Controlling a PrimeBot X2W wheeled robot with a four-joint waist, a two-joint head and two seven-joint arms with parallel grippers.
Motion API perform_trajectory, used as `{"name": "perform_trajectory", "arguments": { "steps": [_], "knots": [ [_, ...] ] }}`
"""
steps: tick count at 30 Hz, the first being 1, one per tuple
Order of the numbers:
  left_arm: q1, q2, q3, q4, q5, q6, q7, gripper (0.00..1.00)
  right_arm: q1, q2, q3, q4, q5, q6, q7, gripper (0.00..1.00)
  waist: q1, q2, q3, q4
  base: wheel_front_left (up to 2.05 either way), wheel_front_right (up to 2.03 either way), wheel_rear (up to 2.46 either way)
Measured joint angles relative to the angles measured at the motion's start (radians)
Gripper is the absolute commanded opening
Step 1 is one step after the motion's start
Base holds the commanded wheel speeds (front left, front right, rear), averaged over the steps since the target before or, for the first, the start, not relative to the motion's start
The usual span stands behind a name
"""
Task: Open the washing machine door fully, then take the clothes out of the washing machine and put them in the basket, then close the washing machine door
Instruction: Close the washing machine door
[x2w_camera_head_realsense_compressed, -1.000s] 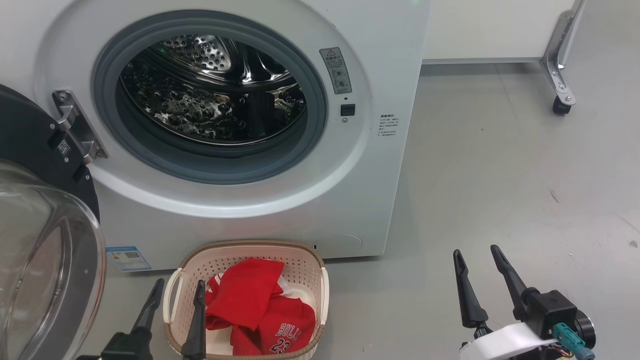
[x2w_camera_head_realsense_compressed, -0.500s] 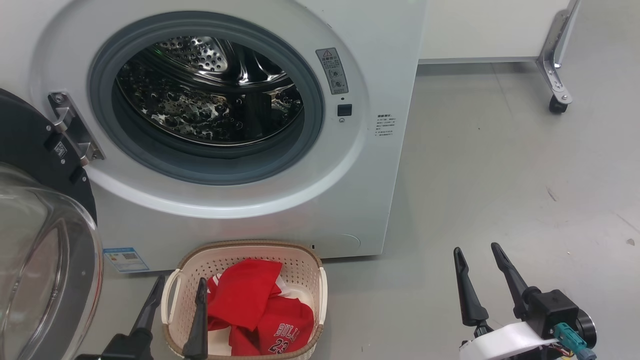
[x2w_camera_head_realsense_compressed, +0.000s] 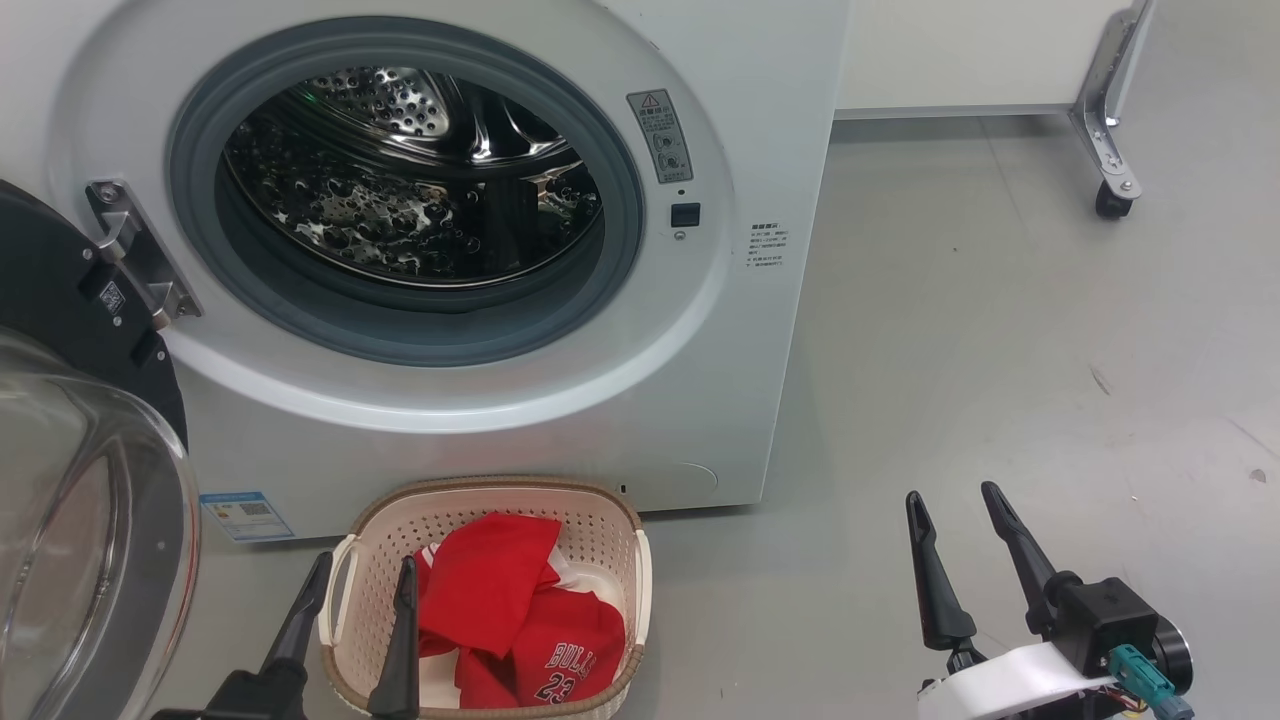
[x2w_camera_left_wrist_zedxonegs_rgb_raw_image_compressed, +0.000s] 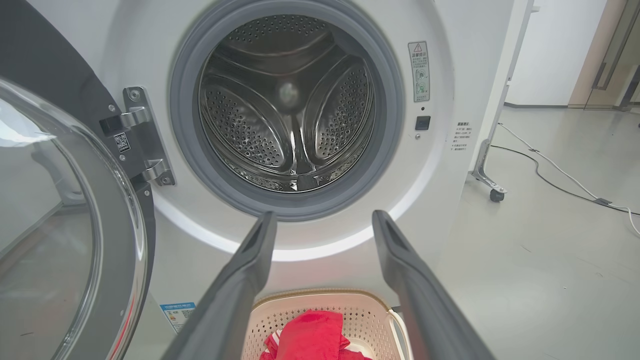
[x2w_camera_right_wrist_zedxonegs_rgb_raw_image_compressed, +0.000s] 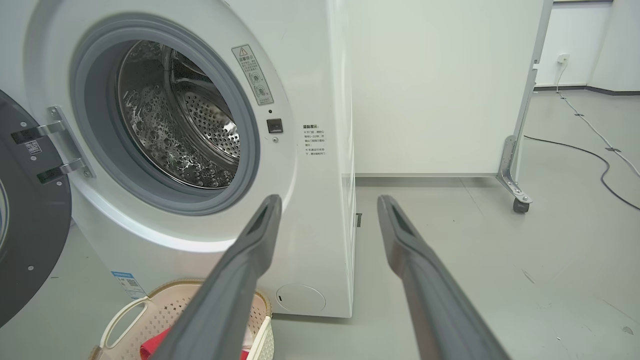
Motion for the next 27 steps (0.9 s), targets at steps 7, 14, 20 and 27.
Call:
{"name": "perform_trajectory", "arguments": {
  "steps": [7, 14, 20, 27],
  "knots": [
    [0.004, 0.001, 0.001, -0.019, 0.001, 0.007, 0.005, 1.00, 0.000, 0.000, 0.000, -0.004, 0.000, -0.001, 0.000, 1.00, 0.0000, 0.0000, 0.001, -0.002, -0.15, 0.15, 0.00],
    [0.006, 0.002, 0.001, -0.031, 0.002, 0.009, 0.013, 1.00, 0.000, 0.000, 0.000, -0.005, 0.000, -0.001, 0.000, 1.00, 0.0000, 0.0000, 0.002, -0.002, -0.37, 0.37, 0.00],
    [0.008, 0.002, -0.002, -0.046, 0.002, 0.012, 0.022, 1.00, 0.000, 0.000, 0.000, -0.005, 0.000, -0.001, 0.000, 1.00, 0.0000, 0.0000, 0.001, -0.003, -0.59, 0.59, 0.00],
    [0.012, 0.002, -0.005, -0.058, 0.004, 0.016, 0.029, 1.00, 0.001, -0.002, 0.000, -0.006, 0.000, -0.001, 0.003, 1.00, 0.0000, 0.0000, 0.002, -0.005, -0.82, 0.82, 0.00]
  ]
}}
